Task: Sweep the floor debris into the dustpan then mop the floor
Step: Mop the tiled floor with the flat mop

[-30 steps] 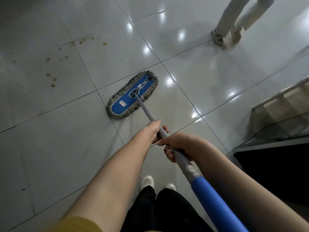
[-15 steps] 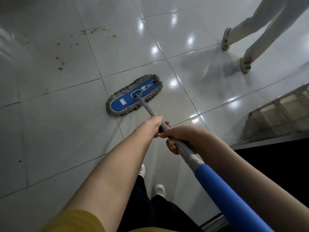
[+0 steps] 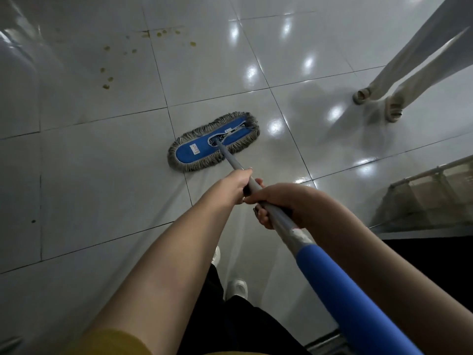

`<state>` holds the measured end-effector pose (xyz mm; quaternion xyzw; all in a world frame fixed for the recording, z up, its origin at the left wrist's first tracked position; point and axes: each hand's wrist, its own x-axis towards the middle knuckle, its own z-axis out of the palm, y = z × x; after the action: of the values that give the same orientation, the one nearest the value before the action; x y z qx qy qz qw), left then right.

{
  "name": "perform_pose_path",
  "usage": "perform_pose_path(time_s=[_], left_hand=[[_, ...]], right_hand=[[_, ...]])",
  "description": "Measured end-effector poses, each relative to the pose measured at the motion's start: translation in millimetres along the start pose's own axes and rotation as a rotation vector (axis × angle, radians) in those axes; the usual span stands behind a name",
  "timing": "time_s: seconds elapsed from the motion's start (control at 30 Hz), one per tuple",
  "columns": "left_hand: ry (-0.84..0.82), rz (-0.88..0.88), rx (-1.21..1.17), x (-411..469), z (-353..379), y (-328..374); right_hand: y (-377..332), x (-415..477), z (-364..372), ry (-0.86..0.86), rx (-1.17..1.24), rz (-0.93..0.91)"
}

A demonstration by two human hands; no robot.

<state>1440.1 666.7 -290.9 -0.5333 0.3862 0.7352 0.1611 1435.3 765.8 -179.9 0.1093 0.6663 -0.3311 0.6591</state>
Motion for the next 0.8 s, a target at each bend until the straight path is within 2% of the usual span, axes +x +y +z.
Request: perform_pose_path(time_s=[0.2,0.37,0.8], left_hand=[[-0.033,-0.056,0.119,10,-5,45],[-0.054,-0.048,0.030,24,-16,81],[-0.055,-0.023,0.132,69,-55,215]], right_hand=[[-48,14,-12,-0.006,-0.036,0.020],[-83,25,-9,-0.002,-0.024,0.054],[-221,69,2,0.005,0.037,0.032]])
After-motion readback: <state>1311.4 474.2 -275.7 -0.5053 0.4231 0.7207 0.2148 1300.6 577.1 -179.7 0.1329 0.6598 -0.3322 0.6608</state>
